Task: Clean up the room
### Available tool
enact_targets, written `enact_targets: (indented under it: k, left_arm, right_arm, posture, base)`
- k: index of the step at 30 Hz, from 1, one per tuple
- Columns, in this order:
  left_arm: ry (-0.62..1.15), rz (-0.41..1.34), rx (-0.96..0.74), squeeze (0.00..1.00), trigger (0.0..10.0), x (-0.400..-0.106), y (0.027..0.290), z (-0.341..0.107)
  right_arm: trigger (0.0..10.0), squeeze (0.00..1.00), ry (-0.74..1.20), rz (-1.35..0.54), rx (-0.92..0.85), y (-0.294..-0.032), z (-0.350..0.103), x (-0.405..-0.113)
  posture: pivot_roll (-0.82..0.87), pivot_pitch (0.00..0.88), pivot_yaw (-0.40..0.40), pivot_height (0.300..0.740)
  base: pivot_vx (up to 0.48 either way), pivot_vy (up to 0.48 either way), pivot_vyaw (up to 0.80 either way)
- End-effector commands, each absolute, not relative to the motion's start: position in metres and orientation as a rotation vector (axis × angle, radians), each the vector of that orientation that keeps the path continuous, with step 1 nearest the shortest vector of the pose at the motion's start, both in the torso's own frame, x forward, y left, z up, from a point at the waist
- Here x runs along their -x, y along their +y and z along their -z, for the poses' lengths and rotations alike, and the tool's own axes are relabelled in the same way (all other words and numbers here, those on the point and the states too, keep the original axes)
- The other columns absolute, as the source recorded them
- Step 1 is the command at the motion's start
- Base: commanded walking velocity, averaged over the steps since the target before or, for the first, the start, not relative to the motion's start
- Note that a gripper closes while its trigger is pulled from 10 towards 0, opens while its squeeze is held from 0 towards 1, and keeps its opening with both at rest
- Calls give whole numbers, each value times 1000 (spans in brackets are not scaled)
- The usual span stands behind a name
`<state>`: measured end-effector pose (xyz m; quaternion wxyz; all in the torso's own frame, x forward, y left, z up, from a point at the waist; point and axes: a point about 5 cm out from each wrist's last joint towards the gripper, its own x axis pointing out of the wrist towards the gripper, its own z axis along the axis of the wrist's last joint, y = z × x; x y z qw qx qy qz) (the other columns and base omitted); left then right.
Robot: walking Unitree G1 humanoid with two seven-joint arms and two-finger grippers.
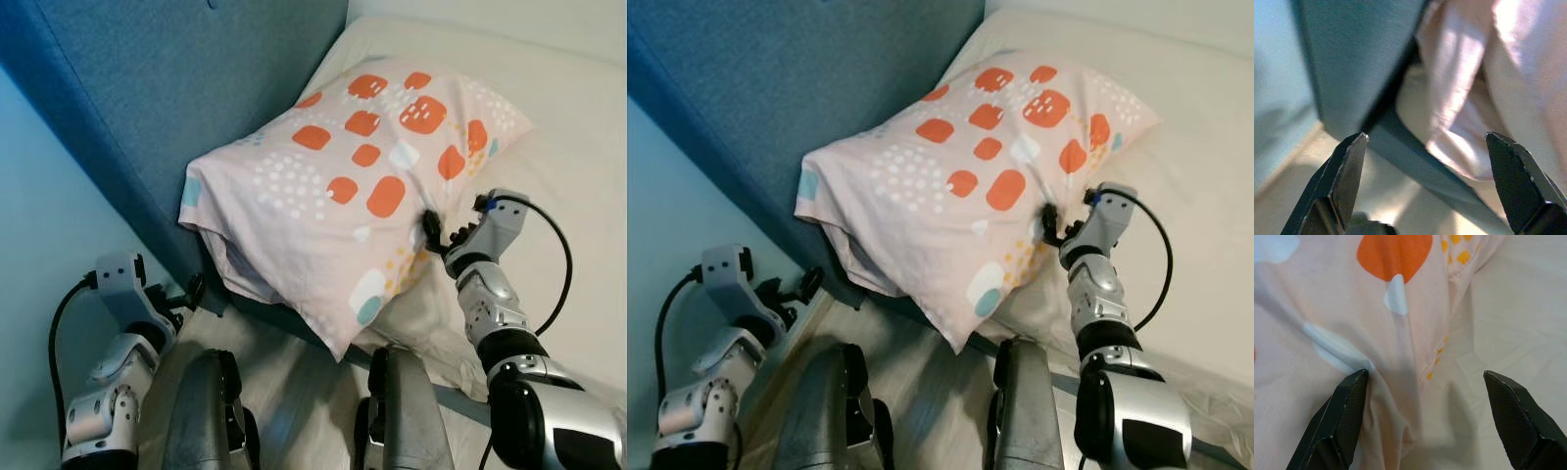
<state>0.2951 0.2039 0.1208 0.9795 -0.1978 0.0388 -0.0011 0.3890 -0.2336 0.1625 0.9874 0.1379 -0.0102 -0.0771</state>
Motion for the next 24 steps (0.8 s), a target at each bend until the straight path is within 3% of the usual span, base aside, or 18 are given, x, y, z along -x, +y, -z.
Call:
enact_targets:
  k: [1, 5, 14, 24]
  left_arm:
    - [93, 20, 430, 0, 10000, -290, 199, -116]
    - [59, 74, 441, 0, 10000, -290, 190, -124]
    - [18, 182, 450, 0, 10000, -299, 165, -137]
    - [-12, 313, 517, 0, 10000, -312, 114, -158]
  right_arm:
    - [10000, 0, 37, 184, -307, -239, -152, -386]
    - [10000, 0, 19, 166, -340, -235, -159, -390]
    - [10000, 0, 43, 144, -446, -225, -158, -394]
    - [10000, 0, 95, 83, -419, -207, -159, -399]
  posture:
    - [109, 369, -8, 561]
    - [128, 363, -11, 541]
    - [178, 376, -14, 541]
    - [202, 390, -6, 541]
  base:
    - [0, 0, 0]
    - [0, 0, 0]
    - [0, 0, 0]
    - [0, 0, 0]
